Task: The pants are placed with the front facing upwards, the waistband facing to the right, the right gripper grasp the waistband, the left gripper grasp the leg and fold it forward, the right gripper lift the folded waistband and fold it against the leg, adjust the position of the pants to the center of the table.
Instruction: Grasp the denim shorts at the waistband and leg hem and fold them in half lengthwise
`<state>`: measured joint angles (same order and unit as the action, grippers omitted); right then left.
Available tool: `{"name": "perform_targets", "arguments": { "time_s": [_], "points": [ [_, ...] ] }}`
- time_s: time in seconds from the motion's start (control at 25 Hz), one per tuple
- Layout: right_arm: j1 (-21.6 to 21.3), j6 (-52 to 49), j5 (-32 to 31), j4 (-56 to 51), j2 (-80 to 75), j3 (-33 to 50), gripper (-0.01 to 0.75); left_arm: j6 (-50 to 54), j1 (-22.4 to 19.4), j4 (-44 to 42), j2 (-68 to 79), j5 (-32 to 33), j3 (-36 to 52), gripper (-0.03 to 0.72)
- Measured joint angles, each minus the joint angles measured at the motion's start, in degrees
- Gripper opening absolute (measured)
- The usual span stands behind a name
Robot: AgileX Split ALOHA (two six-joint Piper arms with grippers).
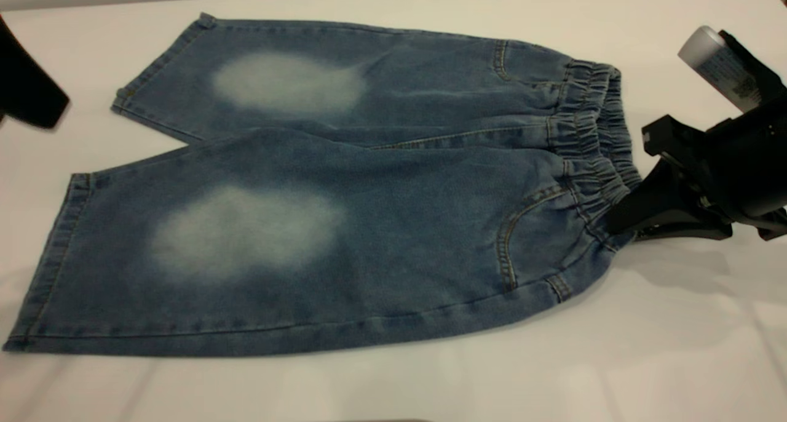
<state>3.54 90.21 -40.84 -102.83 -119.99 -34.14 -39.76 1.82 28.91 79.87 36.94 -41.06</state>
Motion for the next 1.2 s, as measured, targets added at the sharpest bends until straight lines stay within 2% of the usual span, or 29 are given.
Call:
{"name": "perform_targets", "arguments": {
  "time_s": [0.08, 0.24, 0.32, 0.4, 0.72, 1.0, 1.2],
  "points": [
    [0.00, 0.16, 0.00, -0.37, 0.00, 0.00, 0.048, 1.58, 2.86, -4.14, 3.40, -0.82, -0.05, 0.490],
    [0.00, 0.51, -0.49, -0.75, 0.00, 0.00, 0.048, 11.47, 8.19, -20.56, 8.66, -1.30, -0.16, 0.488],
    [0.00, 0.58, -0.84, -1.10, 0.00, 0.00, 0.048, 18.05, 9.40, -29.32, 11.15, -1.30, -0.34, 0.486],
    [0.00, 0.60, -0.96, -1.16, 0.00, 0.00, 0.048, 23.25, 9.94, -34.35, 13.96, -1.19, -0.53, 0.486],
    [0.00, 0.90, -1.14, -1.20, 0.00, 0.00, 0.048, 26.46, 10.23, -36.85, 24.87, -4.70, -0.57, 0.486],
    [0.00, 1.01, -1.14, -1.20, 0.00, 0.00, 0.048, 26.50, 10.23, -37.60, 28.89, -9.36, -0.64, 0.486],
    [0.00, 1.01, -1.19, -1.20, 0.00, 0.00, 0.048, 25.52, 10.23, -41.42, 30.65, -10.02, -0.74, 0.486]
  ]
}}
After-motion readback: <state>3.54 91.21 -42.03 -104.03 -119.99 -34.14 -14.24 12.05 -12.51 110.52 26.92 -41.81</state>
